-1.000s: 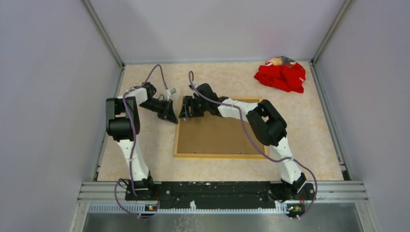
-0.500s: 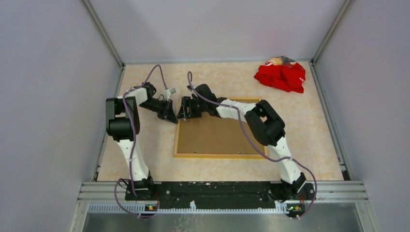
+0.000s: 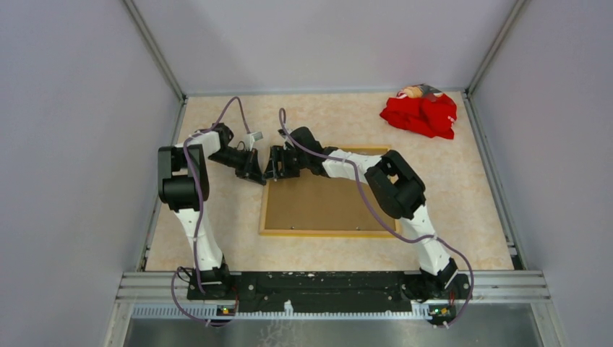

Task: Put the photo into the frame
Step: Install the photo frame at the center of the board, then adjust the photo frame at the center of the board.

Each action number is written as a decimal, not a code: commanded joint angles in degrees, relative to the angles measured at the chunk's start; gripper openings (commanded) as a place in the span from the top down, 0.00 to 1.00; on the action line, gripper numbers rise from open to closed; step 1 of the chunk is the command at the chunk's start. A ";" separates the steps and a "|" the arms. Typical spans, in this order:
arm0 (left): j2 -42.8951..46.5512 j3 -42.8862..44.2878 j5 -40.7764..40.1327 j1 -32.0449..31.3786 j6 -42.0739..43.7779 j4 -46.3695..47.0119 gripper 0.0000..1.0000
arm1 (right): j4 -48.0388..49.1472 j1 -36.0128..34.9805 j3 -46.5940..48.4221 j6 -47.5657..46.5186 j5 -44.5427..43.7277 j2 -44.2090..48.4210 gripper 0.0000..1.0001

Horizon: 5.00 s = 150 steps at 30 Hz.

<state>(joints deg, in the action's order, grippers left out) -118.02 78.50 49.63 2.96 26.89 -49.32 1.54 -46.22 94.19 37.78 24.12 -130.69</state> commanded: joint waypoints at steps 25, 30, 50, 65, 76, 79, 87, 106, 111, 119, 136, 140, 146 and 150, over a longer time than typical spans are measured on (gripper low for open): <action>-1.38 -0.57 -3.53 -1.16 1.73 3.71 0.93 | 8.93 -1.60 -2.59 6.28 -2.74 -2.36 0.35; -1.47 -0.47 -3.48 -1.12 1.76 3.57 0.93 | 9.95 -1.67 -2.63 7.08 -3.29 -2.83 0.35; 1.72 1.92 -5.21 -0.94 7.62 -1.87 0.86 | 9.58 6.70 -19.56 6.27 -4.40 24.37 0.10; 7.72 -7.79 -19.66 -3.64 15.80 2.99 0.63 | -8.23 35.26 -44.21 -2.57 -27.42 44.67 0.01; 11.13 -14.87 -27.27 -11.84 15.36 7.40 0.66 | -1.89 35.03 -42.40 0.23 -20.93 33.43 0.02; 11.29 -16.59 -28.27 -14.61 14.93 8.16 0.66 | -2.12 31.10 -35.54 2.33 -19.70 27.67 0.02; 11.57 -17.99 -28.34 -25.08 13.15 6.99 0.64 | -12.44 18.65 -5.44 1.95 -18.72 9.39 0.02; 19.30 -9.19 -20.18 -26.26 30.19 -18.62 0.46 | -25.37 17.68 -5.93 -7.40 -30.17 25.66 0.01; 15.59 3.23 -20.86 -16.42 33.38 -22.24 0.49 | -24.71 18.52 -24.29 -3.17 -27.65 42.04 0.01; -2.70 23.85 -27.55 -5.49 10.25 -5.14 0.59 | -19.36 22.21 -50.41 5.66 -20.76 57.78 0.01; 1.39 2.97 -22.26 -7.70 14.64 0.66 0.65 | -2.59 32.34 -49.41 5.55 -8.26 42.50 0.01; 5.74 -3.90 -20.31 -9.05 18.27 -2.53 0.66 | -4.73 32.99 -39.55 3.48 -7.96 34.46 0.01; 12.00 -11.14 -16.10 -11.96 20.18 -5.84 0.65 | -7.76 32.99 -30.72 1.74 -8.44 27.63 0.01; 14.07 -11.41 -14.90 -11.19 19.92 -7.24 0.64 | -9.27 32.95 -31.02 0.10 -12.45 30.31 0.01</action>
<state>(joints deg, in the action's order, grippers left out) -106.10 68.20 30.59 -8.38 45.36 -52.71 -6.79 -12.99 61.28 40.14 14.09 -102.96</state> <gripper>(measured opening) 0.352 0.986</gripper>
